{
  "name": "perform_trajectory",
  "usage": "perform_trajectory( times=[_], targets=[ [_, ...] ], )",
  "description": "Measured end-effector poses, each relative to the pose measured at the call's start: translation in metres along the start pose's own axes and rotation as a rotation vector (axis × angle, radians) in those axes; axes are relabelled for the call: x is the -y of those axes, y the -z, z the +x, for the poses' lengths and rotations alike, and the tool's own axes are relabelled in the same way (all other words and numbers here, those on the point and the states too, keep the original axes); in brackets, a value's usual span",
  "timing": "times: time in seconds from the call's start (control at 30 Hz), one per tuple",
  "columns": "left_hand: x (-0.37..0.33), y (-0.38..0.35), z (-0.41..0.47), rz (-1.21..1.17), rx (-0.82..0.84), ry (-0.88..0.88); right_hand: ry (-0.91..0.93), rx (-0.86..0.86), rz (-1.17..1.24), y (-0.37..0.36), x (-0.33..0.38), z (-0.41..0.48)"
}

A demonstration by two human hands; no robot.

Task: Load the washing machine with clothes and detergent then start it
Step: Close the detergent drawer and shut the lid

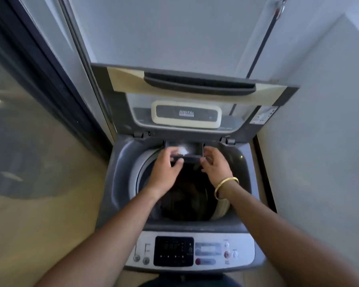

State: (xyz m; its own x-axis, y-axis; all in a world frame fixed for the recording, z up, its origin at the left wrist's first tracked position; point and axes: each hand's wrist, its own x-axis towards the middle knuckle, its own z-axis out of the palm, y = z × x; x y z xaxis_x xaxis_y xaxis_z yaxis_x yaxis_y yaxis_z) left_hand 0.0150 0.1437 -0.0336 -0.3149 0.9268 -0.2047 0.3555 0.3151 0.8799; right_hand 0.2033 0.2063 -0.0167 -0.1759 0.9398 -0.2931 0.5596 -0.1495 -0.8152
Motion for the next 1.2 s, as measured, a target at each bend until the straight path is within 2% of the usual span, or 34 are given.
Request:
perform_trajectory(
  times=[0.17, 0.3, 0.47, 0.73, 1.2],
  targets=[
    [0.027, -0.007, 0.013, -0.317, -0.223, 0.32, -0.262, -0.114, 0.24, -0.018, -0.029, 0.01],
    [0.038, -0.019, 0.017, -0.809, -0.171, 0.562, -0.481, -0.071, 0.66, -0.035, -0.043, 0.016],
    [0.061, -0.028, 0.021, -1.117, -0.109, 0.592, -0.496, -0.079, 1.029, -0.054, -0.058, 0.028],
    [0.08, -0.035, 0.03, -1.22, -0.118, 0.53, -0.452, -0.166, 1.204, -0.061, -0.068, 0.038],
    [0.074, -0.034, 0.037, -1.205, -0.113, 0.53, -0.442, -0.223, 1.197, -0.062, -0.064, 0.044]
  ],
)
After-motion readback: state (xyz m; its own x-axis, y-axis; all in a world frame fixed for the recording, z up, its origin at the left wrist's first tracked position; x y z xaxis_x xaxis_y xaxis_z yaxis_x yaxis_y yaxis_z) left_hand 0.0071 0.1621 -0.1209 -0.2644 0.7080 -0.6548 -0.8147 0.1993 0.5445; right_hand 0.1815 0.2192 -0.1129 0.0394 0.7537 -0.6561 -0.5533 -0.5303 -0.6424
